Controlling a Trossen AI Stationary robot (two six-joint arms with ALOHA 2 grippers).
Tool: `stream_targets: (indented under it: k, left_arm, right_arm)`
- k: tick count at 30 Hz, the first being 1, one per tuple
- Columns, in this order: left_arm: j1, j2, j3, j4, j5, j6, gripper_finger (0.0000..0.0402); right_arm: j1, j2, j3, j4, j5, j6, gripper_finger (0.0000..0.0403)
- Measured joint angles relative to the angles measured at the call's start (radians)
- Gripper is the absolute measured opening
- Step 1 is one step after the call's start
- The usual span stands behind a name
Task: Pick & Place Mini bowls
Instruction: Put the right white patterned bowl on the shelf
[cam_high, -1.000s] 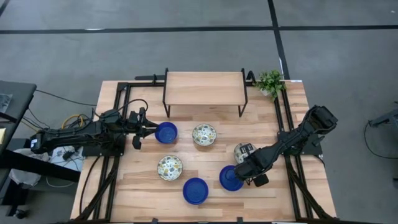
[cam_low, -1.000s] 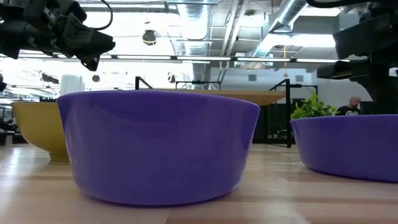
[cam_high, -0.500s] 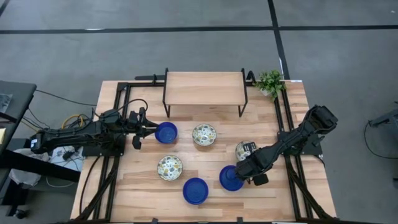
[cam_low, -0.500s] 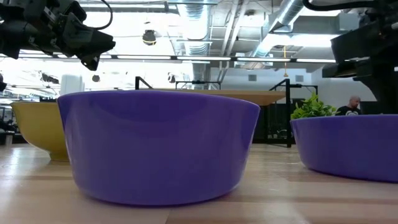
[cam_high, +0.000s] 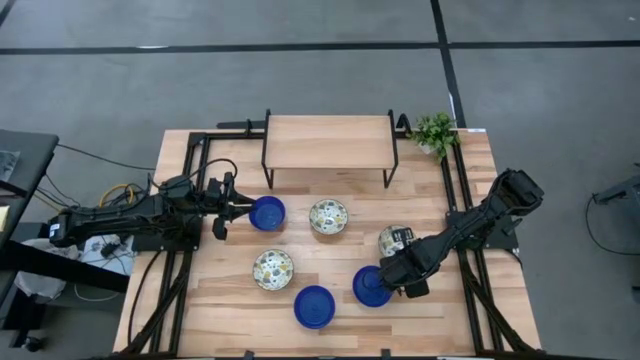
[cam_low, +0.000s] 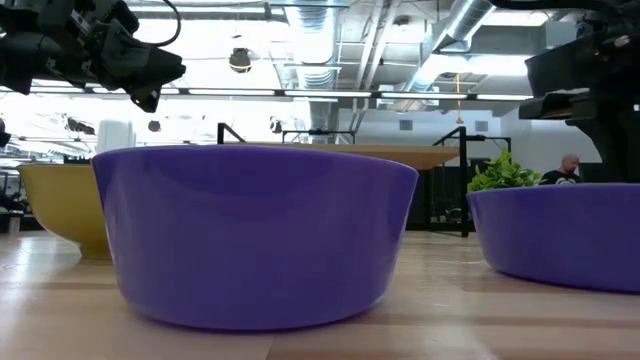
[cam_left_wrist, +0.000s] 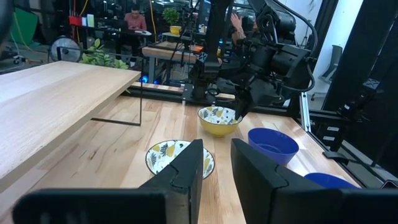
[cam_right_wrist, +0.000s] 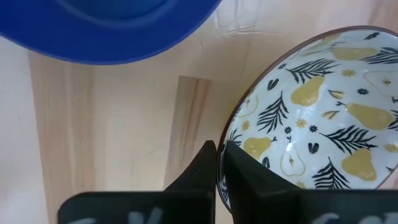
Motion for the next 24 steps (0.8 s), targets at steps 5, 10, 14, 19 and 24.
stream_targets:
  k: [5, 10, 14, 19, 24]
  left_arm:
    - [0.0, 0.0, 0.0, 0.001, 0.0, 0.0, 0.0082]
    - [0.0, 0.0, 0.0, 0.001, 0.0, 0.0, 0.0082]
    - [0.0, 0.0, 0.0, 0.001, 0.0, 0.0, 0.0082]
    - [0.0, 0.0, 0.0, 0.001, 0.0, 0.0, 0.0082]
    - [0.0, 0.0, 0.0, 0.002, 0.0, 0.0, 0.0082]
  right_arm:
    - [0.0, 0.003, 0.039, -0.022, 0.055, 0.003, 0.0]
    - [-0.007, 0.004, 0.097, -0.05, 0.08, -0.032, 0.0001]
    - [-0.015, 0.004, 0.137, -0.066, 0.085, -0.039, 0.0001]
    - [-0.028, 0.004, 0.2, -0.131, 0.108, -0.043, 0.0001]
    - [-0.04, 0.004, 0.303, -0.178, 0.169, -0.127, 0.0001]
